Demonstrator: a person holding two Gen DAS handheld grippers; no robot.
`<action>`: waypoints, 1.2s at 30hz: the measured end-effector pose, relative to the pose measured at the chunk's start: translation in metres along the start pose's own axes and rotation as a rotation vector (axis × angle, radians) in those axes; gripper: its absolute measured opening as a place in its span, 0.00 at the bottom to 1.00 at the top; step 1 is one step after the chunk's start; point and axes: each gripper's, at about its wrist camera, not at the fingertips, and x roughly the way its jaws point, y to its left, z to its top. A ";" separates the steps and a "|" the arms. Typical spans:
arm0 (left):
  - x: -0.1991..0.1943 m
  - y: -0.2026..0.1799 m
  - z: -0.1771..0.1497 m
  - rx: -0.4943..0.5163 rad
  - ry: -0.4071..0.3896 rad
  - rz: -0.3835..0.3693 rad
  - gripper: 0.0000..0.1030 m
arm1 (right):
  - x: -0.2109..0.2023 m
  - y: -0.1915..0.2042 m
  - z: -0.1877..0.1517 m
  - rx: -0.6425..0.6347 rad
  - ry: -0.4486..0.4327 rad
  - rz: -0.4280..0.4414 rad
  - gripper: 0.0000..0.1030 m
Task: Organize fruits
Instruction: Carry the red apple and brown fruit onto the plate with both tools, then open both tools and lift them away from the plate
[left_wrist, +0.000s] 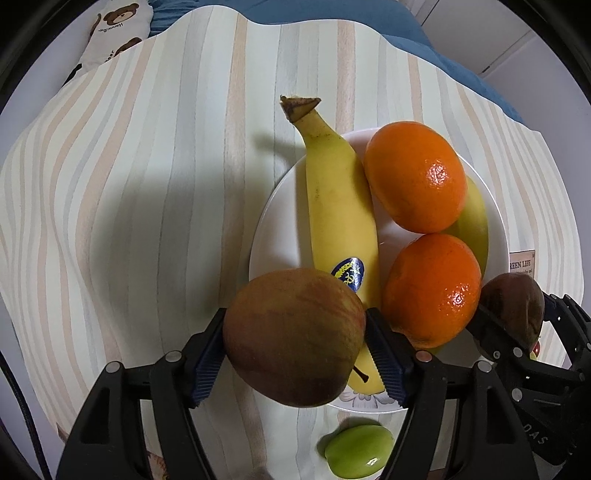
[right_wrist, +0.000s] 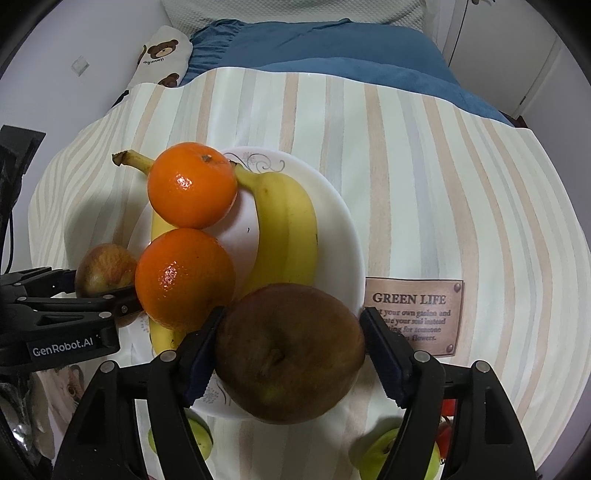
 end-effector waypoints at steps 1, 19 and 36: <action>0.000 0.000 0.000 -0.002 -0.002 -0.001 0.69 | -0.001 0.001 0.000 -0.001 -0.001 0.001 0.74; -0.018 0.007 -0.007 0.002 -0.039 0.015 0.87 | -0.008 -0.002 -0.012 0.033 -0.021 0.019 0.78; -0.060 0.004 -0.034 -0.021 -0.125 0.012 0.87 | -0.050 -0.011 -0.022 0.046 -0.068 0.026 0.81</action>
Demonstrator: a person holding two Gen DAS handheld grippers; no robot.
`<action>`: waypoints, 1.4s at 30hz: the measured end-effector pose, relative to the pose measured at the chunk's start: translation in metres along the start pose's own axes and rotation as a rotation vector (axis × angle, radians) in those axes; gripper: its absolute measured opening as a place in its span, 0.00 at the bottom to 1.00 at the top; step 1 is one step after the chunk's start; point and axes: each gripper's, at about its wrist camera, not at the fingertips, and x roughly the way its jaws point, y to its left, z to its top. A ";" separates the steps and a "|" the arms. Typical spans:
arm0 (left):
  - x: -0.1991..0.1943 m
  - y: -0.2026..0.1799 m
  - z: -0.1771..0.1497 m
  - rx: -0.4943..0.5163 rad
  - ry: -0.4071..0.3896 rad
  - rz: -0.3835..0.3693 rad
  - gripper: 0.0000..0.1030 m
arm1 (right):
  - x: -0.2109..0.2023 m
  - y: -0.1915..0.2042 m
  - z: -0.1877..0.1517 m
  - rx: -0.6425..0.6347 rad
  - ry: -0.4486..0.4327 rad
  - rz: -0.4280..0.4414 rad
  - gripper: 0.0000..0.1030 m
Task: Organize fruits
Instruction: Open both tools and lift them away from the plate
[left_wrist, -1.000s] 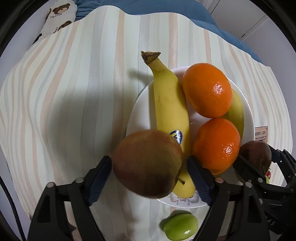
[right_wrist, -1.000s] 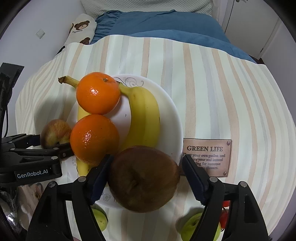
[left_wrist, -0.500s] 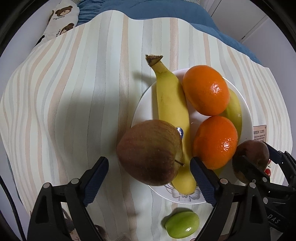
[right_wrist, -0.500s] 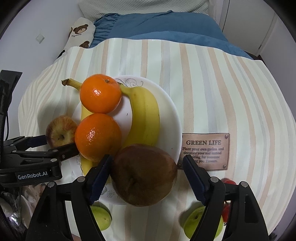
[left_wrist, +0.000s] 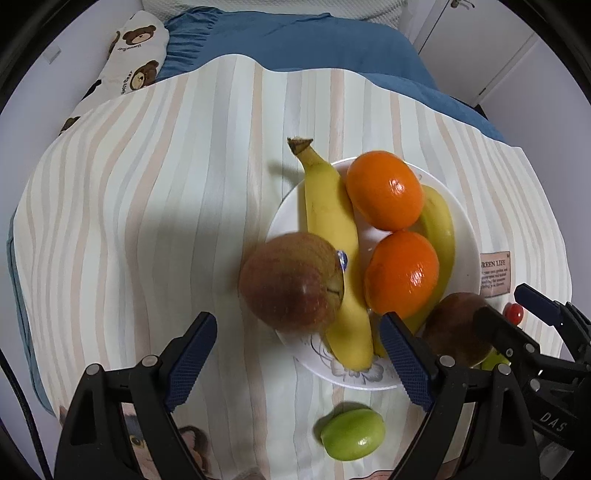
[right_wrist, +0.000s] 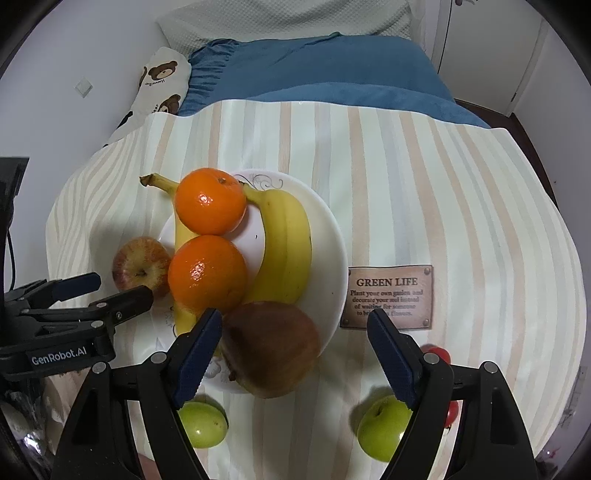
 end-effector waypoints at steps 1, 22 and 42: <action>0.000 0.000 -0.004 -0.006 0.002 -0.001 0.87 | -0.002 0.000 -0.002 0.003 -0.001 0.000 0.81; -0.076 -0.015 -0.114 -0.020 -0.181 0.073 0.87 | -0.067 0.011 -0.066 -0.015 -0.106 0.000 0.95; -0.238 -0.044 -0.193 0.001 -0.463 0.074 0.87 | -0.245 0.034 -0.151 -0.115 -0.368 -0.005 0.97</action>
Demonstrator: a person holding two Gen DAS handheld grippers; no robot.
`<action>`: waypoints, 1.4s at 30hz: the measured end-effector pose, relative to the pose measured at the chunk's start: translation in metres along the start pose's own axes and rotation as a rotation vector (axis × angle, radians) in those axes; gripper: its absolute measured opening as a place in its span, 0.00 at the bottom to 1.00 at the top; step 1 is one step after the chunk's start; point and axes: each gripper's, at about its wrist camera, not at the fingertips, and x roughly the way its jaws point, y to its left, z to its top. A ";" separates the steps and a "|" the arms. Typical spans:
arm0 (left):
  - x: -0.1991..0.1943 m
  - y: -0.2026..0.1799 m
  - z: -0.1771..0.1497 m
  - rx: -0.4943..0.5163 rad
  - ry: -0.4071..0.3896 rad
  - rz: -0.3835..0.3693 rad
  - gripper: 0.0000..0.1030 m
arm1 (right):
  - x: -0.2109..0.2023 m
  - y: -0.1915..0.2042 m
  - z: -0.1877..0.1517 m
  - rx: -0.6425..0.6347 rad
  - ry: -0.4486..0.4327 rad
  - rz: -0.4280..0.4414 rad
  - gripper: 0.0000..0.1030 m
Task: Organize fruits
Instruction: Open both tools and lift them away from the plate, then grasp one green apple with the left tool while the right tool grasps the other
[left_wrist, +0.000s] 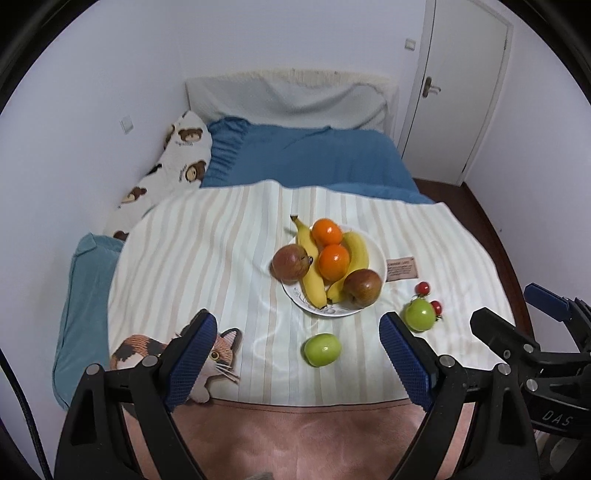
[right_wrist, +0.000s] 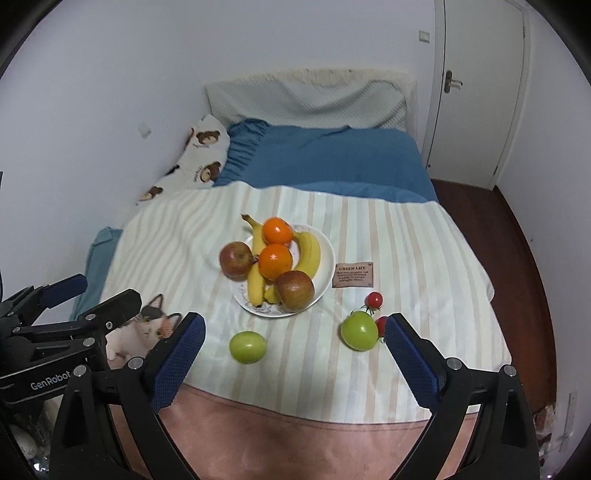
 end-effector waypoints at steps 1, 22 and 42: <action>-0.007 -0.001 -0.001 0.001 -0.008 0.000 0.87 | -0.008 0.000 -0.001 0.001 -0.010 0.006 0.97; 0.038 -0.010 -0.036 0.025 0.124 0.044 1.00 | 0.011 -0.065 -0.031 0.210 0.104 0.029 0.97; 0.257 -0.037 -0.072 0.082 0.566 -0.073 0.96 | 0.231 -0.103 -0.031 0.140 0.405 -0.048 0.75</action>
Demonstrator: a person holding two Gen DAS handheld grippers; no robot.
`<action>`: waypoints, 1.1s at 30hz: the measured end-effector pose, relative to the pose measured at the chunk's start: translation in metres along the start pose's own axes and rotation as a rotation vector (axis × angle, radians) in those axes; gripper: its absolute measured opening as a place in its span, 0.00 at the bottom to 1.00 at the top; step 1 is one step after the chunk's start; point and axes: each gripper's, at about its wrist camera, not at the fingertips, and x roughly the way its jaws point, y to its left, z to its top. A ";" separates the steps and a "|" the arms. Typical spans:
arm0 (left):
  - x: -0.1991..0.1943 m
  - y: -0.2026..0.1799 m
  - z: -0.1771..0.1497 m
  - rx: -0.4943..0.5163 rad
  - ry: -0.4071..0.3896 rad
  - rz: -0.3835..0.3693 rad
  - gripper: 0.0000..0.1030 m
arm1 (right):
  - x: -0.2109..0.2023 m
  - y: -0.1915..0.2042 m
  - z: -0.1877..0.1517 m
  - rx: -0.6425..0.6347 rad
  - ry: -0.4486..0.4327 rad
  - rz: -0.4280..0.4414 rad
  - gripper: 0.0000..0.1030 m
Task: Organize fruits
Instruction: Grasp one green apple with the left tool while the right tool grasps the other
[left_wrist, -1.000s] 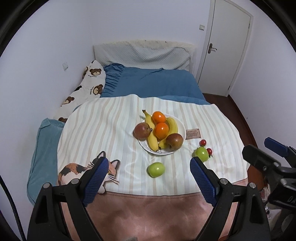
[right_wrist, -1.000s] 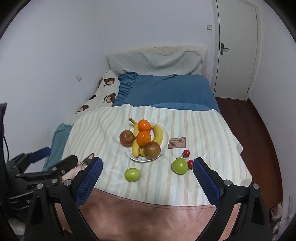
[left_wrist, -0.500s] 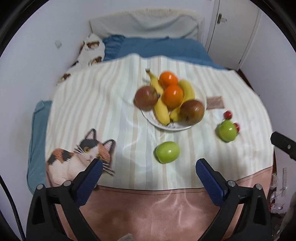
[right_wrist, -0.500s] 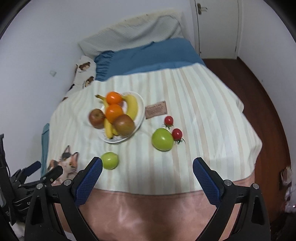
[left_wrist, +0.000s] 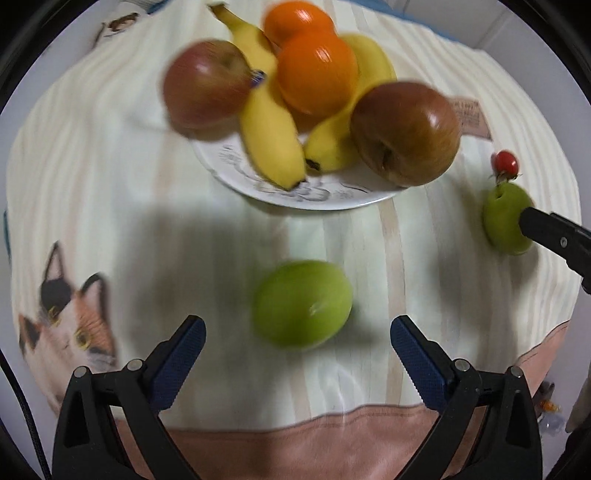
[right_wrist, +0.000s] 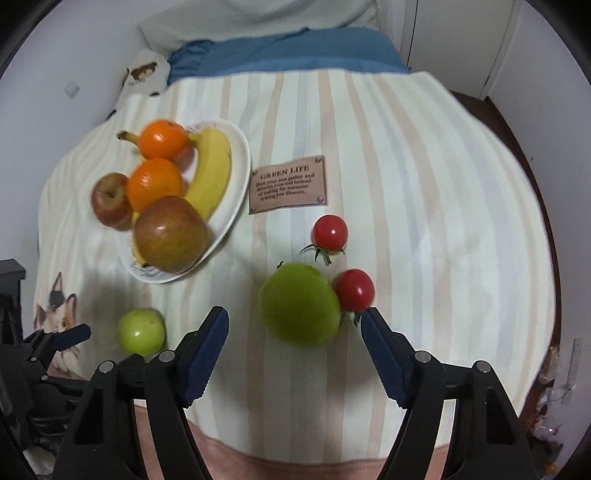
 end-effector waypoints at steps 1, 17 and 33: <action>0.007 -0.002 0.002 0.006 0.012 -0.002 0.91 | 0.008 0.001 0.003 -0.005 0.018 0.001 0.74; 0.008 -0.003 -0.019 -0.033 0.006 -0.020 0.58 | 0.017 0.018 -0.001 -0.130 0.054 -0.029 0.55; 0.012 -0.009 -0.097 -0.033 0.077 -0.051 0.58 | 0.014 0.003 -0.056 -0.035 0.113 0.119 0.43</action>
